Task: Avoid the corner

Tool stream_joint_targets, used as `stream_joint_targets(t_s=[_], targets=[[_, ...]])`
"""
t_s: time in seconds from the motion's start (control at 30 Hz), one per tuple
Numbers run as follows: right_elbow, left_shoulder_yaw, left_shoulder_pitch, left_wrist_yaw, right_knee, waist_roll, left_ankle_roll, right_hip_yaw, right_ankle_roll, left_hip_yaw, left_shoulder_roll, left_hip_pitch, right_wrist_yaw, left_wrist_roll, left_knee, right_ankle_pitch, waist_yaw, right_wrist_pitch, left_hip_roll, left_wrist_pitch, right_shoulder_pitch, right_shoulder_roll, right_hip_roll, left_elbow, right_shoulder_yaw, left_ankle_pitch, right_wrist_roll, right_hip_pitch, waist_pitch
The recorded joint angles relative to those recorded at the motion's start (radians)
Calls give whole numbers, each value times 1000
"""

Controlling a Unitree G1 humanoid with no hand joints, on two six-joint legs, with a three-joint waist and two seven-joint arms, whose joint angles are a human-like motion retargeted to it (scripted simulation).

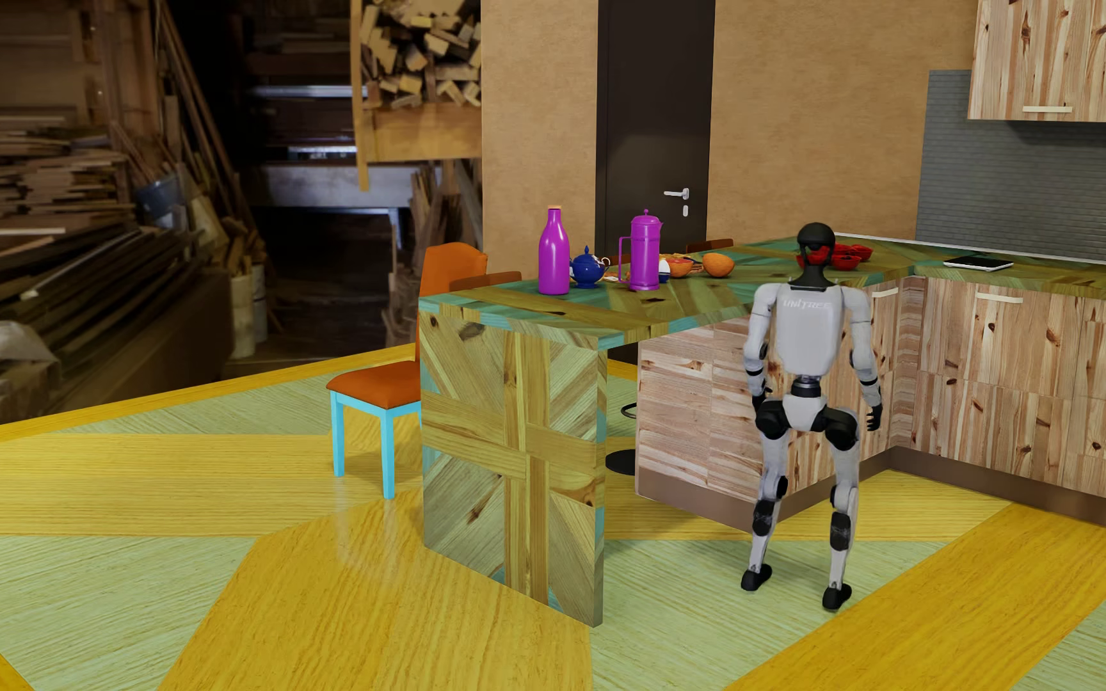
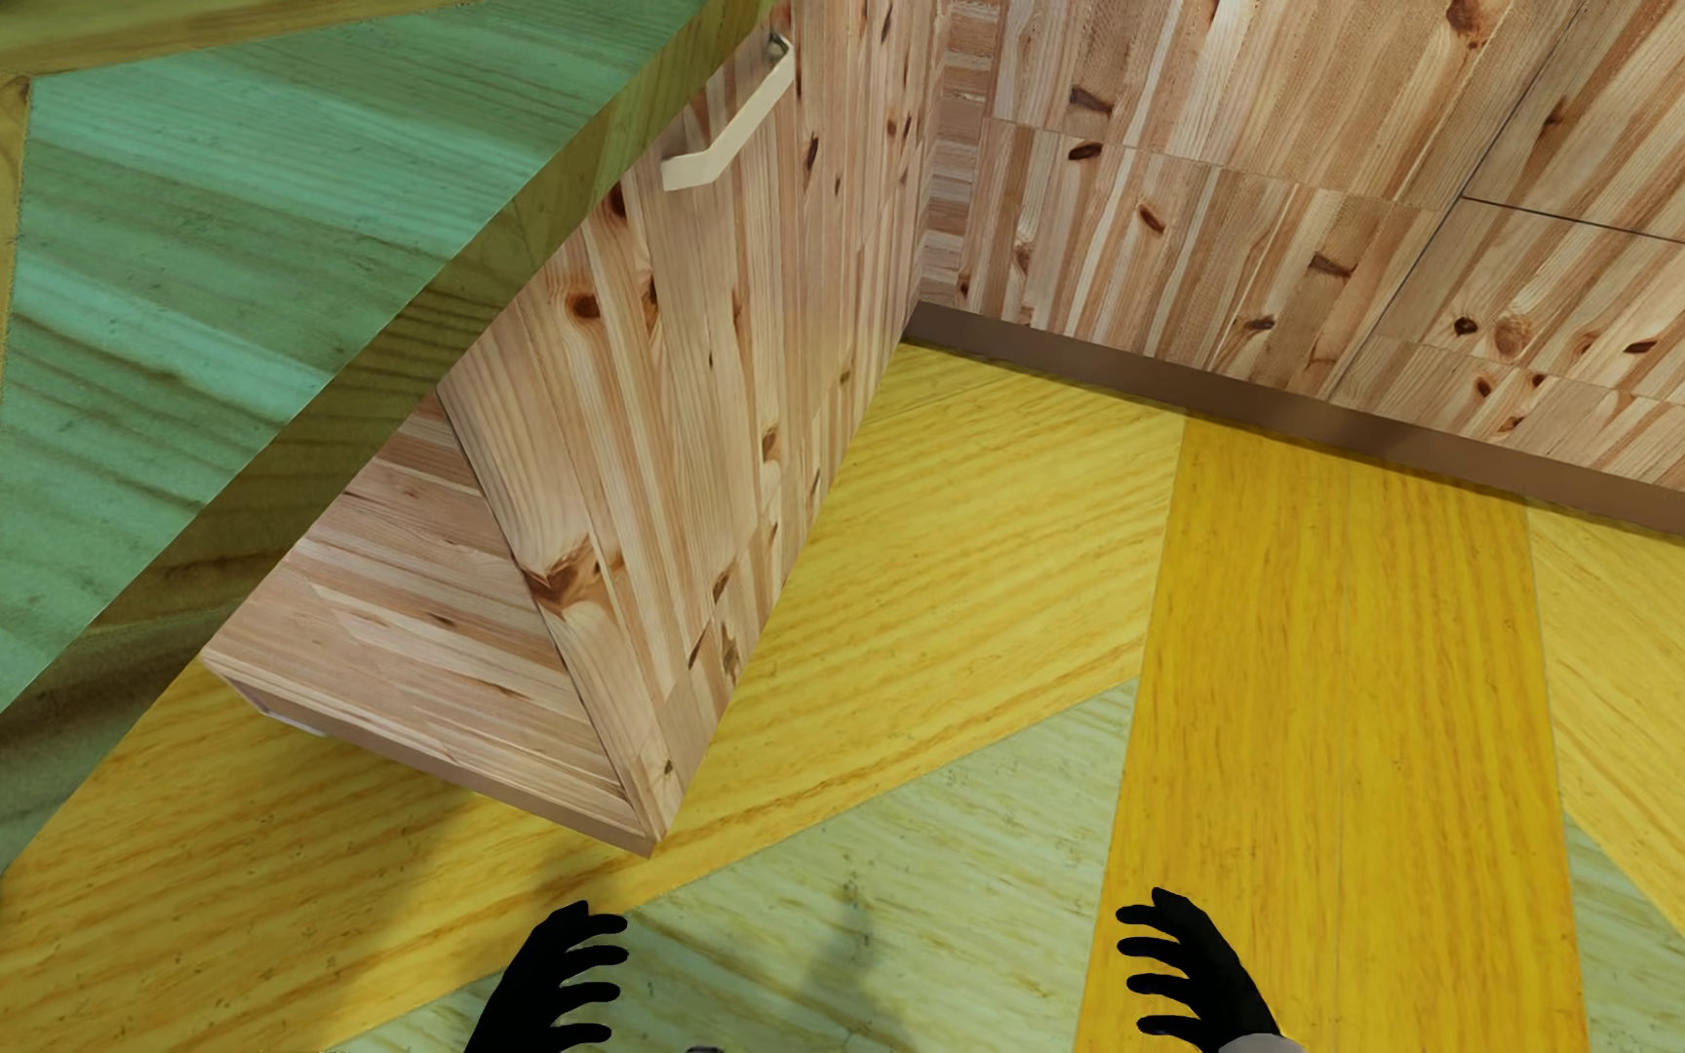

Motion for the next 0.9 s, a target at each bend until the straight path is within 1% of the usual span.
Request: stream_joint_targets(t_s=[0.03, 0.07, 0.1, 0.13, 0.2, 0.23, 0.27, 0.3, 0.33, 0.37, 0.4, 0.47, 0.5, 0.53, 0.57, 0.6, 0.63, 0.67, 0.7, 0.77, 0.8, 0.83, 0.87, 0.9], targets=[[12, 1, 27, 12, -39, 11, 5, 10, 13, -1, -28, 1, -12, -1, 4, -34, 8, -13, -11, 48, -15, -15, -7, -19, -16, -6, 11, 28, -15], [22, -11, 45, 23, -59, 9, 9, 22, 56, 8, -32, 8, -20, 0, -5, -55, 18, -28, -23, 84, -14, -13, -21, -7, -44, -4, 19, 43, -26], [15, 2, 49, 27, -73, 17, 9, 21, 60, 6, -20, 18, -21, 7, -20, -49, 26, -32, -24, 112, -3, -15, -22, 1, -45, 4, 28, 52, -29], [14, 9, 50, 35, -90, 30, 9, 23, 47, 9, -26, 29, -17, 20, -32, -38, 34, -29, -20, 127, 4, -25, -17, 1, -37, 11, 35, 65, -22], [26, 3, 54, 46, -120, 49, 11, 27, 50, 13, -25, 48, -1, 32, -61, -16, 13, -19, -18, 134, 12, -30, -16, -1, -45, 30, 48, 81, -13], [24, 18, 39, 42, -130, 49, 9, 34, 48, 20, -16, 53, 9, 28, -78, -5, 8, -15, -15, 129, 15, -20, -13, 7, -54, 41, 48, 80, -13], [23, 31, 27, 36, -132, 46, 7, 33, 46, 19, -15, 55, 23, 26, -88, -2, 12, -24, -17, 120, 34, -20, -15, 9, -59, 49, 41, 79, -19], [46, 18, 32, 35, -137, 54, 7, 28, 46, 15, -39, 53, 42, 26, -85, 0, 21, -42, -15, 109, 45, -39, -13, 12, -59, 48, 29, 81, -30], [23, 12, 42, 24, -132, 50, 4, 26, 43, 13, -27, 55, 58, 27, -84, -3, 21, -40, -14, 106, 37, -28, -12, 11, -57, 48, 10, 83, -34], [10, 35, 60, 13, -127, 47, 2, 23, 41, 10, -32, 50, 74, 30, -80, -5, 21, -46, -12, 109, 19, -32, -10, 3, -42, 47, -10, 79, -43], [25, 20, 74, 8, -129, 51, 2, 19, 41, 8, -38, 48, 91, 35, -76, -5, 28, -71, -11, 117, 11, -47, -10, 7, -59, 45, -25, 80, -54], [5, 12, 69, -9, -120, 46, 2, 15, 41, 3, -43, 50, 101, 38, -67, -11, 41, -88, -13, 157, 18, -35, -13, -2, -40, 41, -34, 85, -55], [2, 10, 88, -17, -127, 44, 3, 17, 43, 8, -37, 47, 102, 35, -71, -6, 42, -81, -11, 169, 30, -29, -12, -14, -33, 44, -27, 82, -63], [12, 17, 73, -21, -133, 40, 3, 22, 43, 13, -16, 51, 100, 30, -78, 0, 33, -65, -9, 174, 16, -14, -10, 20, -36, 49, -14, 84, -55], [8, 14, 58, -13, -136, 38, 3, 22, 43, 13, -12, 56, 95, 29, -76, 5, 27, -50, -6, 178, 10, -2, -7, 26, -31, 50, 0, 90, -40], [13, 16, 55, -1, -137, 33, 2, 21, 42, 12, -19, 49, 92, 30, -74, 9, 23, -46, -3, 176, 12, -5, -4, 8, -24, 53, 11, 84, -36], [13, 10, 47, 8, -135, 26, 2, 20, 42, 10, -12, 47, 97, 26, -76, 10, 20, -46, -5, 163, 25, -27, -6, 11, -31, 57, 10, 82, -32], [21, 16, 55, 19, -137, 19, 2, 24, 42, 15, -21, 46, 101, 22, -82, 13, 18, -46, -5, 148, 39, -42, -6, 5, -47, 61, 7, 77, -35], [40, 22, 37, 23, -142, 12, 2, 26, 42, 17, -18, 52, 100, 26, -90, 17, 15, -40, -4, 136, 34, -38, -6, 29, -55, 65, 1, 80, -32], [5, -3, 43, 19, -140, 16, 2, 25, 43, 17, -17, 43, 91, 38, -79, 18, -5, -31, -1, 136, 33, -34, -3, 0, -58, 61, -12, 76, -38], [5, 11, 45, 10, -147, 21, 3, 24, 44, 15, -30, 41, 86, 33, -77, 20, 7, -44, 2, 140, 45, -29, -1, 9, -57, 59, -10, 78, -47], [6, 10, 50, -1, -144, 20, 5, 18, 46, 10, -24, 42, 81, 29, -78, 16, 16, -50, -6, 150, 50, -11, -8, -1, -47, 60, -7, 80, -47], [9, 31, 57, -12, -146, 24, 7, 14, 47, 6, -23, 40, 79, 28, -76, 16, 19, -45, -9, 156, 33, 1, -11, 6, -38, 60, -6, 83, -47], [12, 24, 67, -18, -151, 26, 9, 17, 49, 10, -9, 40, 84, 31, -83, 19, 17, -40, -10, 157, 10, 3, -13, 18, -31, 64, -4, 82, -49]])
